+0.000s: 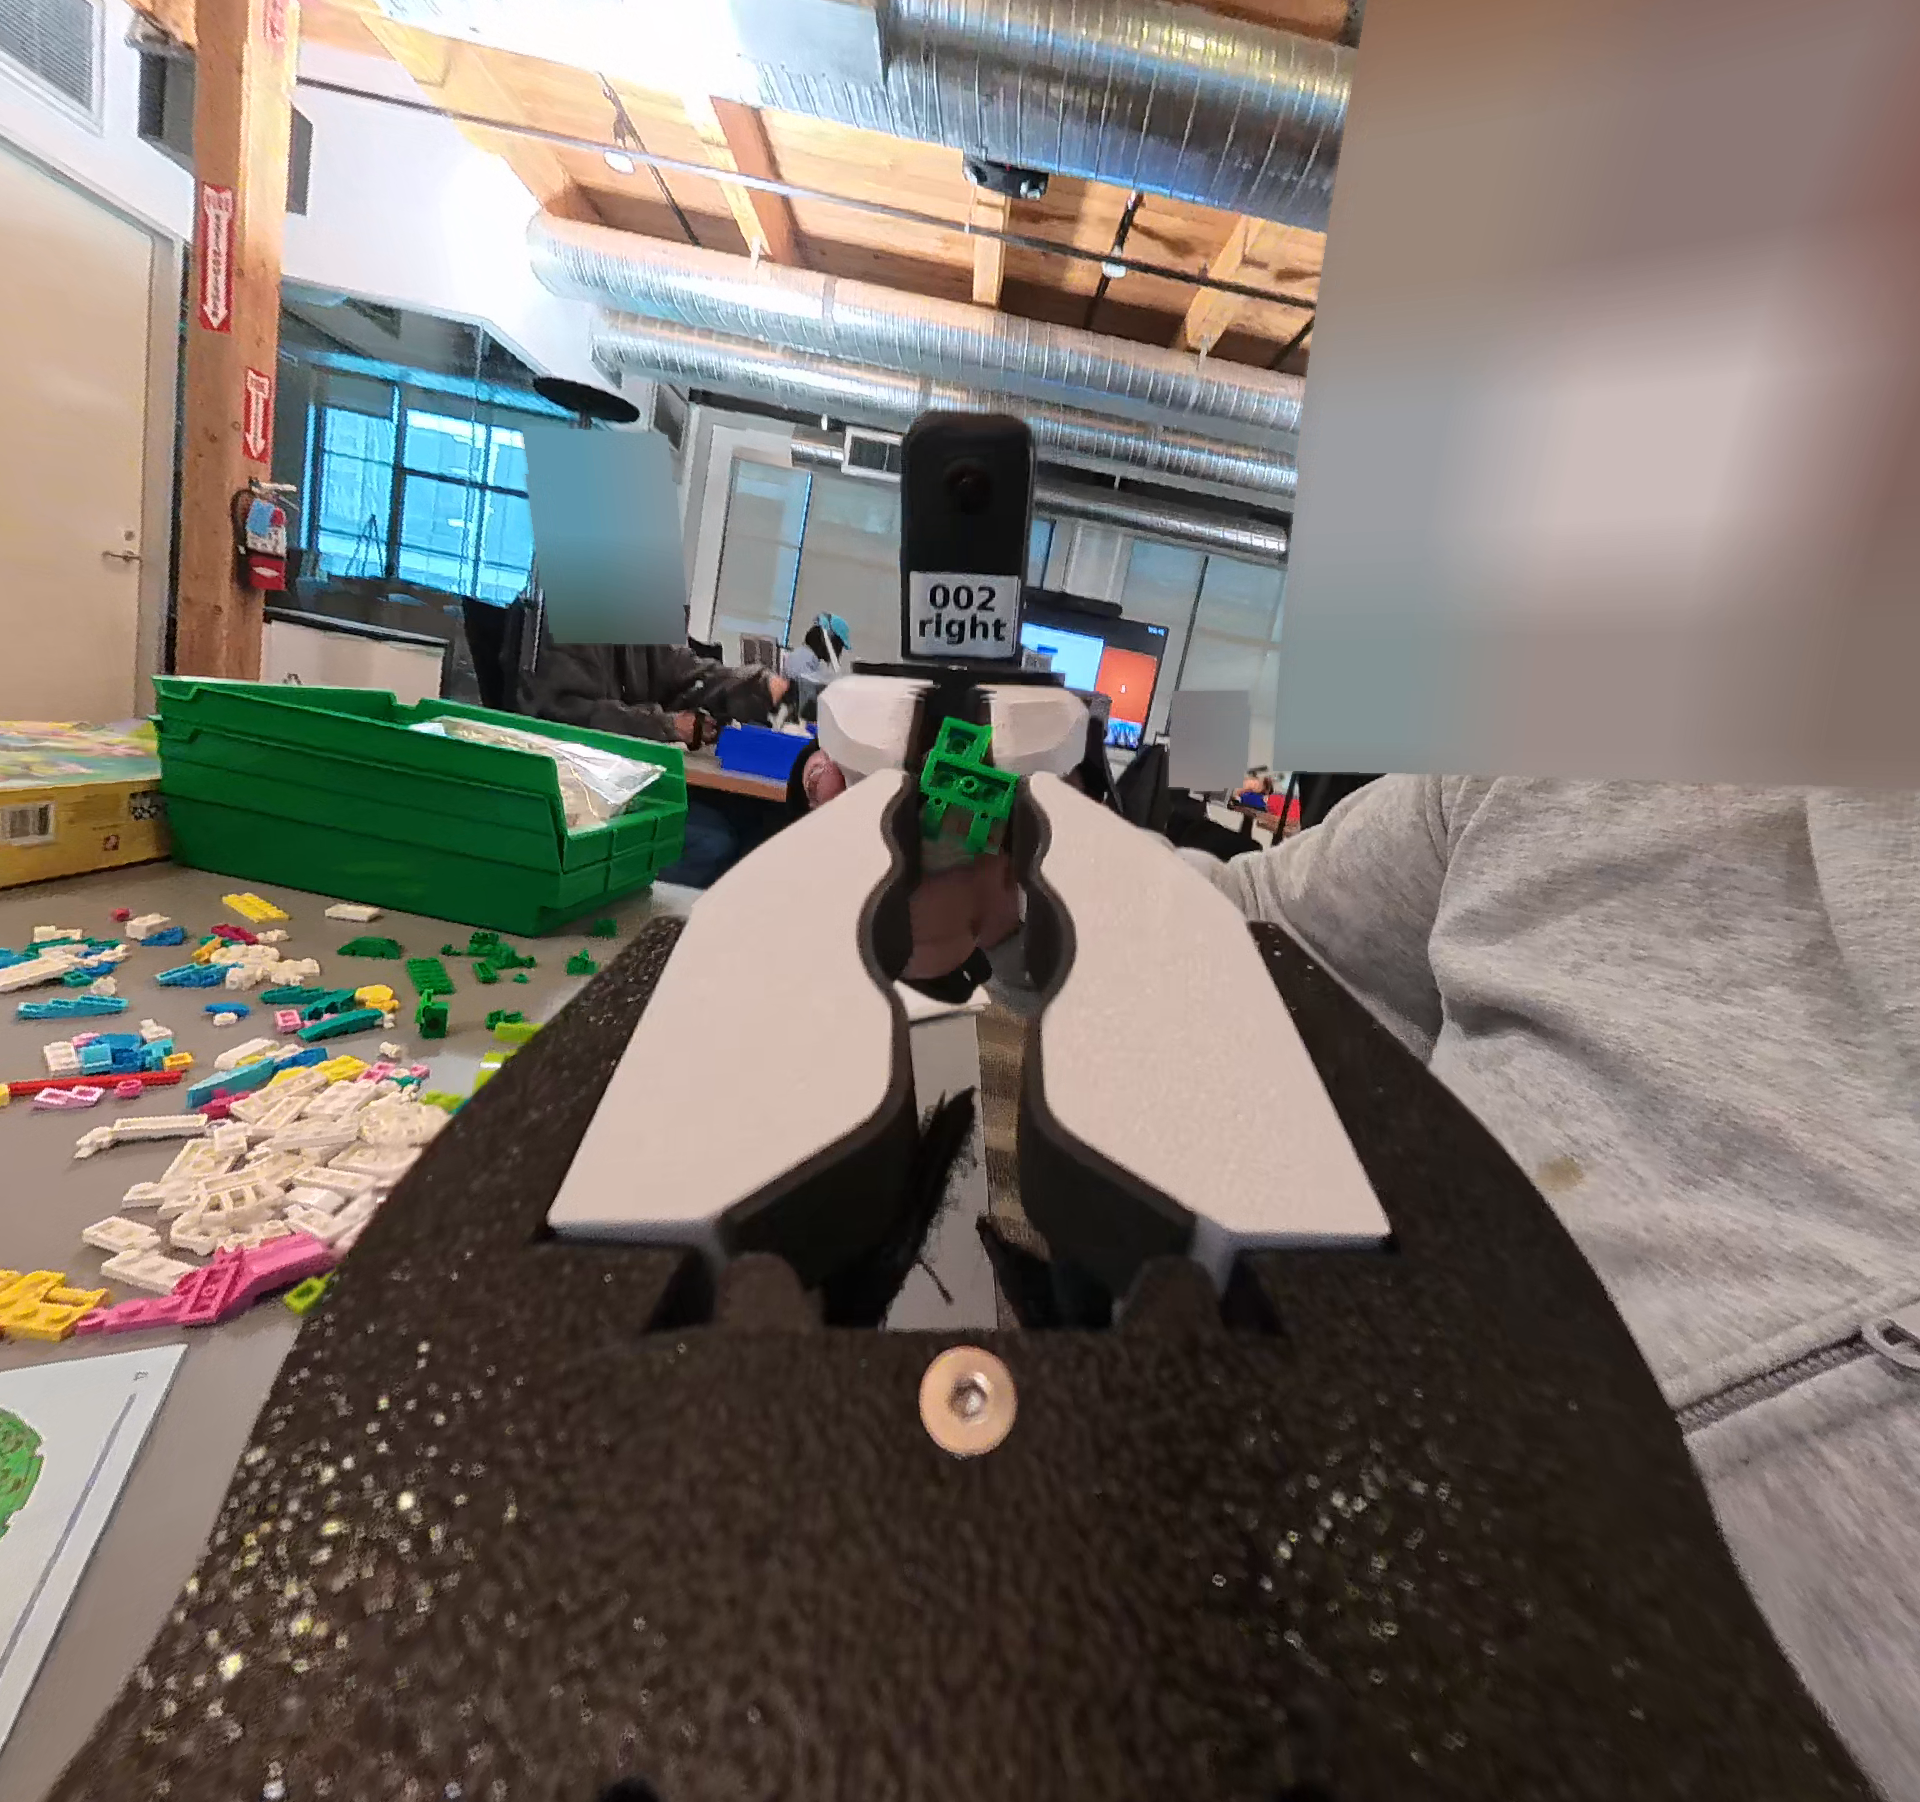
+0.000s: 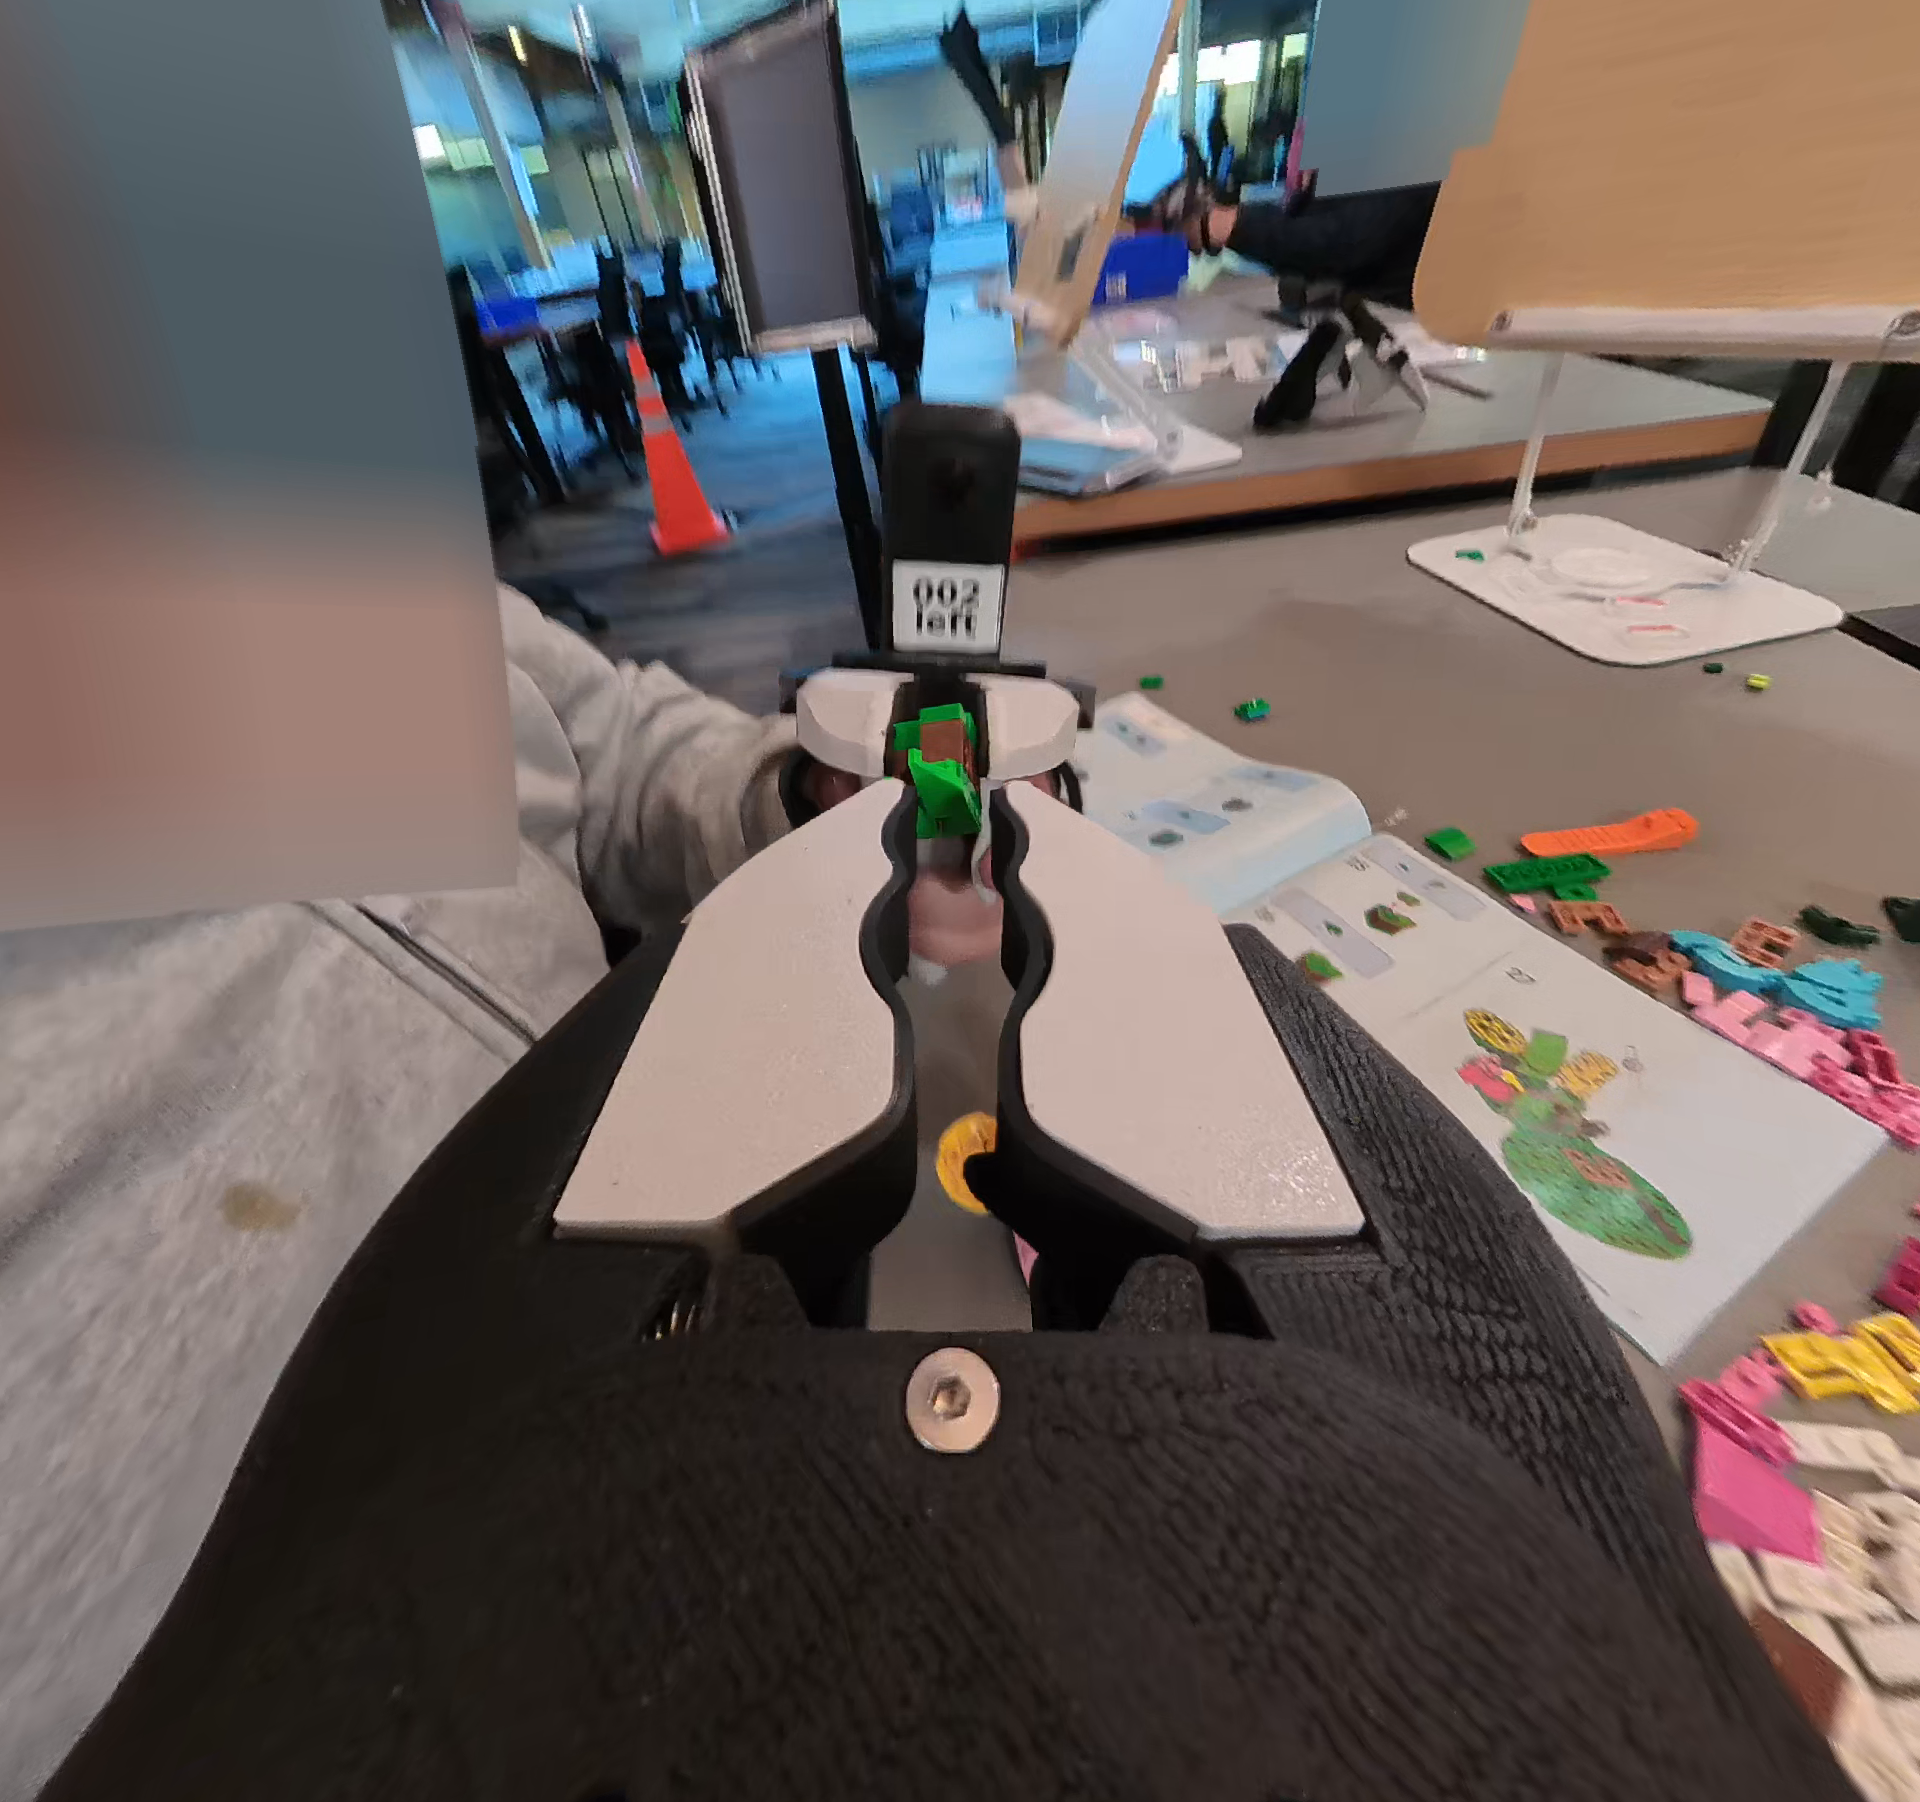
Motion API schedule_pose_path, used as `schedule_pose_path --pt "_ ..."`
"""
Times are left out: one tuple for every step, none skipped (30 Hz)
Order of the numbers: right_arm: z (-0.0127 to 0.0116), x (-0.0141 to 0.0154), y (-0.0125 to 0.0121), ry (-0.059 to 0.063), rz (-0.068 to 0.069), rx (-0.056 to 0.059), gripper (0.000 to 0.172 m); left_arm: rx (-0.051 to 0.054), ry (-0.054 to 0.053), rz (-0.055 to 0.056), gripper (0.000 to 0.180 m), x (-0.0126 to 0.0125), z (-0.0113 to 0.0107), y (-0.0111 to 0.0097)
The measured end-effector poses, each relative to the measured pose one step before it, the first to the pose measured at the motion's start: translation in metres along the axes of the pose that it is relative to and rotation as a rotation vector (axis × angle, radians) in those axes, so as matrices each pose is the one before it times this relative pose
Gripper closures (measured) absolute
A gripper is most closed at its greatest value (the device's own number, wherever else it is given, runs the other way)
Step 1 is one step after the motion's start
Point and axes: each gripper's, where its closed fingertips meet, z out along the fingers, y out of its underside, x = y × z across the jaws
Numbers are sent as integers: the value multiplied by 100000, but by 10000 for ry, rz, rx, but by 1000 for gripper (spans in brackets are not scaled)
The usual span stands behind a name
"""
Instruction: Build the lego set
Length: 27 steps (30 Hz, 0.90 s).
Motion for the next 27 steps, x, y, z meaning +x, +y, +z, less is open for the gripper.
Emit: schedule_pose_path --pt "-36 51 -263 -18 121 228 160 170 -25 4 164 10 -26 -189" --pt "-13 84 -173 12 73 156 160 148 -40 -6 164 -9 -28 -147" --pt "14 74 -46 24 3 62 160 156 -47 -9 164 -21 -32 -141" --pt "53 -25 36 -12 -67 8 159 175 -72 -15 164 -66 -45 -174" --pt "74 -47 34 2 -89 16 159 156 -100 -24 165 -111 -57 -142" --pt "82 -110 5 -18 -91 41 157 133 -53 -25 165 -62 -47 -126" --pt "101 -95 9 -8 -89 37 155 74 -4 -42 165 -14 -29 -47" --pt "102 3 12 56 -115 25 153 10 0 -56 165 -20 8 44" --pt "108 35 47 98 -166 0 149 -9 -1 -50 165 -11 14 84" --pt "110 34 81 105 -184 -44 147 -3 -4 -37 165 -16 19 79" --pt "111 -6 78 75 -184 -68 146 0 3 -30 165 3 19 64" --pt "105 -62 68 48 -195 -63 146 -2 3 -23 165 16 19 73" --pt "93 -50 49 62 -197 -61 146 -7 0 -25 165 6 19 68" --pt "84 -13 63 79 -192 -77 146 10 13 -29 165 30 15 36" --pt "64 12 61 86 -176 -71 147 1 20 -48 165 47 25 33" --pt "44 24 20 78 -160 -40 149 -6 19 -45 165 18 23 48" --pt "26 10 47 61 -137 -46 151 -11 13 -35 165 28 30 45" --pt "28 -3 51 31 -99 -41 154 -3 19 -29 165 28 18 46" --pt "7 -25 13 11 -70 -8 155 5 -18 -44 165 -32 3 18" --pt "-11 -36 15 -2 -52 1 157 -1 -8 -63 165 -39 0 28" --pt "-13 -24 26 -1 -37 1 158 -24 67 -101 165 41 5 55" --pt "-54 -27 61 -24 -16 -6 158 -74 96 -168 164 71 2 108" --pt "-73 -71 84 -82 5 -12 158 -149 143 -256 164 92 8 167" --pt "-106 -83 154 -86 2 -42 158 -236 234 -207 162 209 -33 204" --pt "-116 97 329 38 -53 -119 158 -365 200 -102 153 200 -71 259" --pt "-176 197 531 79 -151 -184 158 -515 -29 7 146 -99 -166 331" --pt "-242 256 735 61 -136 -237 157 -505 -201 162 142 -294 -366 219"
